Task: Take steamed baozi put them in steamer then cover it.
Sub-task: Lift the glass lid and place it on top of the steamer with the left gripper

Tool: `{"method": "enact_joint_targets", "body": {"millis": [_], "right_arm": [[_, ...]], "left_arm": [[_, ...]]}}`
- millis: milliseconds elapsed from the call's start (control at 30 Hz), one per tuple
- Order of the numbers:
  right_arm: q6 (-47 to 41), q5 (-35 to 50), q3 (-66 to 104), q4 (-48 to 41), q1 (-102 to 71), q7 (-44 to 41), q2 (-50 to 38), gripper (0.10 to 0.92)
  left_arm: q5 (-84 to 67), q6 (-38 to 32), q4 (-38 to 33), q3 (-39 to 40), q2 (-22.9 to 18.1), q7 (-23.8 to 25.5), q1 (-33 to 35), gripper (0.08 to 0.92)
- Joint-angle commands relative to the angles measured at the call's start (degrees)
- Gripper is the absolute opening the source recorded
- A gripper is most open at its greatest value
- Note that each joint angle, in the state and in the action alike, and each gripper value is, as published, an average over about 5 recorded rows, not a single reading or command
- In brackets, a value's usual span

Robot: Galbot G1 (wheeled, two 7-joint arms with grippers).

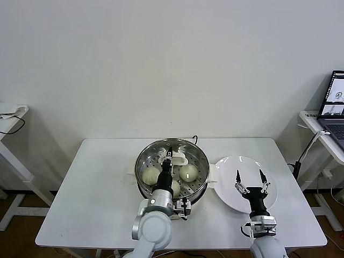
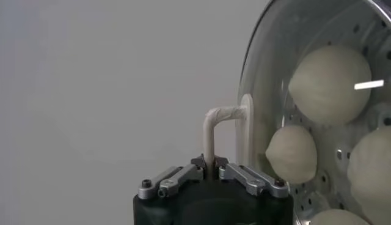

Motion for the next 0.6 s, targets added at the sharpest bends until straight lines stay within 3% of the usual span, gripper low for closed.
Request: {"method": "enact_joint_targets", "body": {"millis": [33, 600], "right_arm": [[0.01, 0.05, 0.07, 0.17, -0.08, 0.02, 0.00, 0.823], [-0.02, -0.05, -0.13, 0.29, -0.07, -0.01, 0.24, 0.823]], "left_arm": [[1.06, -0.51, 0.49, -0.18, -0.13, -0.40, 0.07, 0.188], [1.74, -0.84, 0.25, -0.59, 0.20, -0.53, 0.94, 0.205]]}}
